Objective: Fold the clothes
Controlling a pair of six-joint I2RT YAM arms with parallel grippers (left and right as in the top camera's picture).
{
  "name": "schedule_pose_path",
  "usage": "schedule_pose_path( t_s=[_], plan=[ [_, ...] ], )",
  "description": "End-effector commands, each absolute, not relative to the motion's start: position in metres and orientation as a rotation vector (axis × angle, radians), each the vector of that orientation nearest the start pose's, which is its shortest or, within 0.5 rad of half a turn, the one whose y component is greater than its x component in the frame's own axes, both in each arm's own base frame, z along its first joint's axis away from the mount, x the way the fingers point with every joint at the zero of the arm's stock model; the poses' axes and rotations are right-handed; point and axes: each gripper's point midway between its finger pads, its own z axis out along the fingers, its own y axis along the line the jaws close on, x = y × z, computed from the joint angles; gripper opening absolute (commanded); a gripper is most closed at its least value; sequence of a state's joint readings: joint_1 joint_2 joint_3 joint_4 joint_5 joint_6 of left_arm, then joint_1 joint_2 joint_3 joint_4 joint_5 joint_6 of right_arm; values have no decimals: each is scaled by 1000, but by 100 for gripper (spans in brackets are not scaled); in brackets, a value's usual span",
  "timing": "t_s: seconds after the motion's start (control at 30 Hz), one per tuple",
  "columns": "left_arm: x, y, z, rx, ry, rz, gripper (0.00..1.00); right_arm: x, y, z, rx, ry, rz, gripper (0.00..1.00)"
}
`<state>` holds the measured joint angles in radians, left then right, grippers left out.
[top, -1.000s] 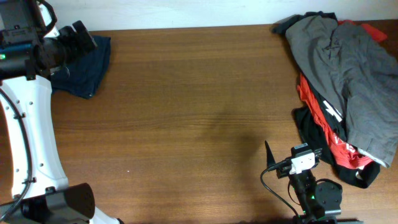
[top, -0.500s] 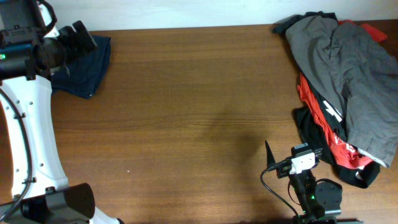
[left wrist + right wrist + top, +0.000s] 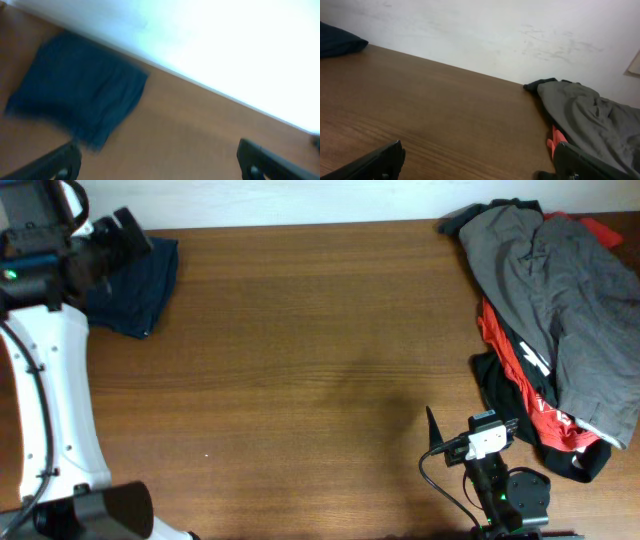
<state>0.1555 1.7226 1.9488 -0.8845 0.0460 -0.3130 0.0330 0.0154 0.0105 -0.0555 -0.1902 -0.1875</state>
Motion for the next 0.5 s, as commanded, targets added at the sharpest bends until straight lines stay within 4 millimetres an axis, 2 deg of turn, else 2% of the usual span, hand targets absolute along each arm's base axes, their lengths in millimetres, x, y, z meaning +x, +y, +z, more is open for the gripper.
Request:
schedule_pose_path(
  t_s=[0.0, 0.1, 0.2, 0.27, 0.37, 0.47],
  plan=[
    [466, 38, 347, -317, 2089, -118, 99, 243, 35, 160, -299, 1603, 19, 99],
    [457, 23, 335, -197, 2048, -92, 99, 243, 35, 160, -299, 1603, 19, 99],
    [438, 7, 312, -68, 2020, -77, 99, 243, 35, 160, -300, 1603, 18, 99],
    [422, -3, 297, -21, 1973, -103, 99, 243, 35, 160, -299, 1603, 19, 99],
    [392, -5, 273, 12, 1888, -92, 99, 243, 35, 160, -300, 1603, 18, 99],
    [362, -27, 257, 264, 1771, -75, 99, 243, 35, 160, -299, 1603, 19, 99]
  ],
)
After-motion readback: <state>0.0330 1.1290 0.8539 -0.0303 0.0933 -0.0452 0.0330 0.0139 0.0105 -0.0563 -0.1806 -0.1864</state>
